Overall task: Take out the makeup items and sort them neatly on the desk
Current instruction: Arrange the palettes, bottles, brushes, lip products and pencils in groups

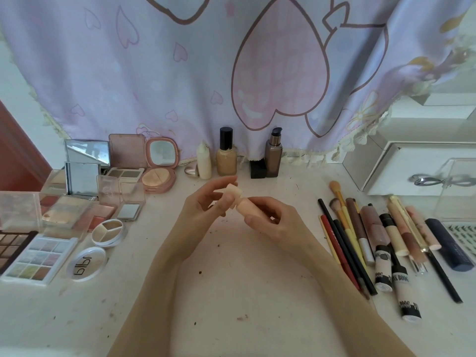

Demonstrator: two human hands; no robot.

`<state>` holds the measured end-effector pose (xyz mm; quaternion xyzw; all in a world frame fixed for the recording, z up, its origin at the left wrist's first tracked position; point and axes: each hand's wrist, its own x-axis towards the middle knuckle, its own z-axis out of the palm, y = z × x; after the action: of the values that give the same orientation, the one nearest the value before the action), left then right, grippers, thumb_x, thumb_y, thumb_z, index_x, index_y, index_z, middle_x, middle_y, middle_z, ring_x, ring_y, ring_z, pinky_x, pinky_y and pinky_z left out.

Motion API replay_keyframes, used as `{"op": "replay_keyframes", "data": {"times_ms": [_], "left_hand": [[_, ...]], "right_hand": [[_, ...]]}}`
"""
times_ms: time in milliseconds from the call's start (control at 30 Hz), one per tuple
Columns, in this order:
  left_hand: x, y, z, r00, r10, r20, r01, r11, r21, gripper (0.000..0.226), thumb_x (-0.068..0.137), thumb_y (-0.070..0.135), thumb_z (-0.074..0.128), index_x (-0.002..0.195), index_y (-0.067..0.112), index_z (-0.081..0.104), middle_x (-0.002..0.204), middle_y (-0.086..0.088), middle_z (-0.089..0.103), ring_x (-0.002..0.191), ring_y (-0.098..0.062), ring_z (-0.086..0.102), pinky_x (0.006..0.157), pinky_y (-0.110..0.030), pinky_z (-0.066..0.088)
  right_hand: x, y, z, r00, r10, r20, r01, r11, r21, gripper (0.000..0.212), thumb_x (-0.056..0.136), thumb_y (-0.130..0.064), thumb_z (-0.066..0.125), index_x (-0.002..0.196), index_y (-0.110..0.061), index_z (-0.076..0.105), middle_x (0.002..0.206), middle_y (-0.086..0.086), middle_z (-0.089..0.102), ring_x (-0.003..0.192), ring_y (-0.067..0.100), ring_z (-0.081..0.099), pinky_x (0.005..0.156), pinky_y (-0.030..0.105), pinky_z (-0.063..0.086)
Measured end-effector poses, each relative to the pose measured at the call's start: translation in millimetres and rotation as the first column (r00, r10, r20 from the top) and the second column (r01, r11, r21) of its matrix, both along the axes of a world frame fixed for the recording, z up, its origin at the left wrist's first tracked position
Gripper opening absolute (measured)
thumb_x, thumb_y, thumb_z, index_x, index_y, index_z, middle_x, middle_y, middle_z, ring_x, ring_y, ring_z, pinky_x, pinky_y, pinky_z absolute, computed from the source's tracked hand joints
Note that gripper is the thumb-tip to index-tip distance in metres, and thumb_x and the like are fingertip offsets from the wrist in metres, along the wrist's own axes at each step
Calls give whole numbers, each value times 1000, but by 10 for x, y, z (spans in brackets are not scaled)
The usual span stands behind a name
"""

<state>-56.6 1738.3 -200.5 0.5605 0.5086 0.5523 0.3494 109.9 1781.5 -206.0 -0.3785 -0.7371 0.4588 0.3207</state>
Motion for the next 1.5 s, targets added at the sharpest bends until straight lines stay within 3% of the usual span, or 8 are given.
{"op": "replay_keyframes", "data": {"times_ms": [167, 400, 567, 667, 867, 1200, 1300, 1500], "left_hand": [[-60, 1, -28, 997, -79, -10, 79, 997, -12, 34, 89, 16, 56, 121, 27, 58, 94, 21, 64, 79, 0, 55, 67, -12, 44], [-25, 25, -33, 999, 17, -52, -18, 1000, -9, 28, 88, 20, 56, 116, 24, 60, 86, 13, 61, 67, -3, 54, 67, -13, 45], [-101, 86, -75, 959, 283, -18, -283, 959, 16, 18, 90, 25, 56, 108, 24, 61, 84, 10, 60, 70, -1, 54, 65, -12, 46], [-219, 124, -163, 837, 505, -209, -516, 856, 1, 24, 88, 23, 62, 112, 25, 60, 97, 8, 58, 77, 0, 52, 73, -17, 39], [-319, 161, -290, 751, 512, -416, -569, 822, -16, 37, 87, 11, 60, 124, 14, 55, 111, -11, 58, 89, -17, 55, 84, -23, 37], [-410, 304, -318, 681, 530, -505, -610, 792, 9, 32, 88, 7, 56, 120, 2, 51, 115, -14, 57, 105, -33, 52, 90, -37, 39], [-419, 313, -328, 668, 513, -539, -589, 808, 39, 34, 90, 10, 55, 124, 7, 51, 120, -13, 54, 106, -33, 50, 92, -40, 39], [-424, 337, -349, 618, 495, -611, -541, 831, 125, 27, 92, 9, 53, 116, 13, 64, 117, -8, 60, 115, -25, 41, 85, -16, 23]], "right_hand": [[-2, 12, -14, 999, -26, -31, 26, 1000, 2, 31, 85, -19, 63, 111, -33, 54, 101, -19, 59, 97, 10, 59, 80, 23, 48], [-28, 54, -117, 997, -78, 25, 75, 993, 96, 41, 81, -22, 68, 117, -34, 53, 108, -21, 56, 96, -5, 51, 70, 1, 39], [-61, 102, -195, 983, -170, 65, 165, 983, 79, 54, 76, -33, 72, 126, -30, 49, 115, -11, 54, 100, 3, 50, 76, 11, 39], [-111, 180, -210, 951, -222, 216, 190, 969, 161, 50, 80, -35, 67, 126, -30, 48, 102, -21, 48, 105, 11, 45, 91, 26, 35], [-392, 453, -201, 805, -215, 552, 13, 938, 345, 48, 89, -38, 53, 134, -28, 42, 134, -2, 44, 123, 23, 33, 99, 37, 23], [-627, 530, -237, 919, -145, 366, -15, 916, 401, 45, 89, -17, 54, 134, -11, 49, 135, 7, 46, 124, 19, 39, 111, 27, 12], [-640, 549, -256, 929, -158, 335, 9, 914, 405, 42, 88, -15, 55, 130, -8, 52, 130, 7, 49, 119, 21, 43, 105, 23, 24], [-651, 605, -300, 923, -208, 324, 34, 881, 471, 34, 88, -21, 59, 120, -11, 58, 121, 5, 58, 113, 21, 45, 95, 22, 27]]}}
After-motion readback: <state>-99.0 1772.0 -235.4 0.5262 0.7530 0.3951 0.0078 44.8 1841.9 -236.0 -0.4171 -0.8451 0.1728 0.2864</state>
